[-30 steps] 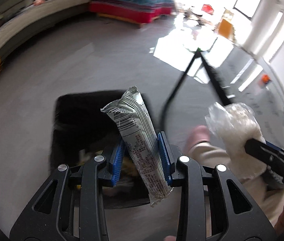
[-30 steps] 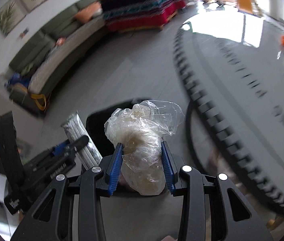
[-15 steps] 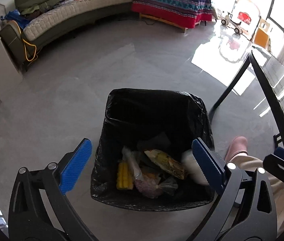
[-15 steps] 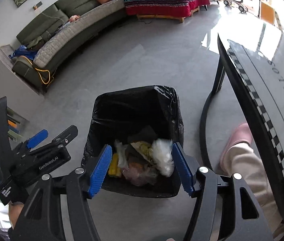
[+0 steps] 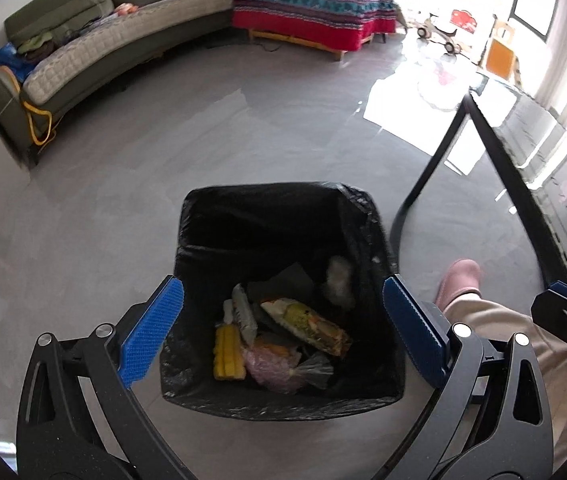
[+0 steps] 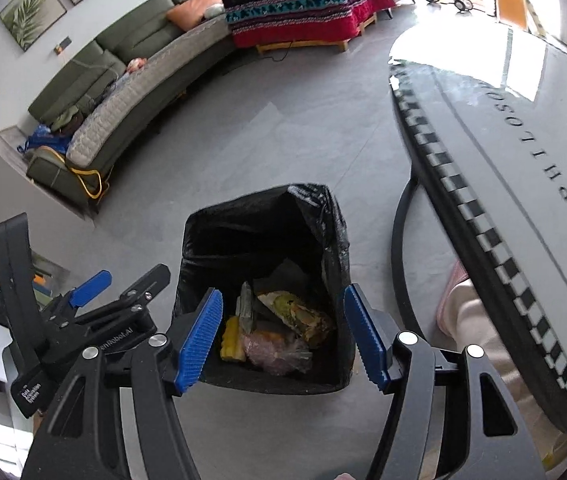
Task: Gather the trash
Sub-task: 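Move both open tools back over the table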
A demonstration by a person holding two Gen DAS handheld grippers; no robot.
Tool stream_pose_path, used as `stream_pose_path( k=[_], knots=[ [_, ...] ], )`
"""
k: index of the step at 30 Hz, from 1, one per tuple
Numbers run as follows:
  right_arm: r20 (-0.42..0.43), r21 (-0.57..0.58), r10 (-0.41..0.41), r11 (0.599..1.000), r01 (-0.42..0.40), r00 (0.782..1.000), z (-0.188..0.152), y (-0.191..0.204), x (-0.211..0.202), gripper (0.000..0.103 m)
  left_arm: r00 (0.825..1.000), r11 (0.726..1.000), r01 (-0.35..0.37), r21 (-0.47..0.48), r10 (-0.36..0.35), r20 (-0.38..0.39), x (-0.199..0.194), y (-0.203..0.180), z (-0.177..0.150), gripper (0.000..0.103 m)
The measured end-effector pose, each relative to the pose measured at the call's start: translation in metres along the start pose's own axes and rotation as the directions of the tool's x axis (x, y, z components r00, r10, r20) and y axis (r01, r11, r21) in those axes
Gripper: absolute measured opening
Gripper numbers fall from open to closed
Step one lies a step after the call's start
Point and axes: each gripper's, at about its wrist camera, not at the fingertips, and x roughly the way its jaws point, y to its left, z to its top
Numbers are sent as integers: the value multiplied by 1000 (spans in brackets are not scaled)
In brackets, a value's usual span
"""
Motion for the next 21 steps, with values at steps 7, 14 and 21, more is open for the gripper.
stream_pose_path(
  k=[7,14,21],
  knots=[
    [56,46,-2,999,-1,998,4,-29,-27,66,998,993,53,109,-55,20,-11,-53,14,97],
    [116,104,-37,994,24,993,10,-68,-56,67,992,972,112,207,-122,34,-21,-118,34,97],
    [179,212,-110,975,71,978,17,-132,-94,68,982,936,166,310,-186,35,-31,-188,47,97]
  ],
)
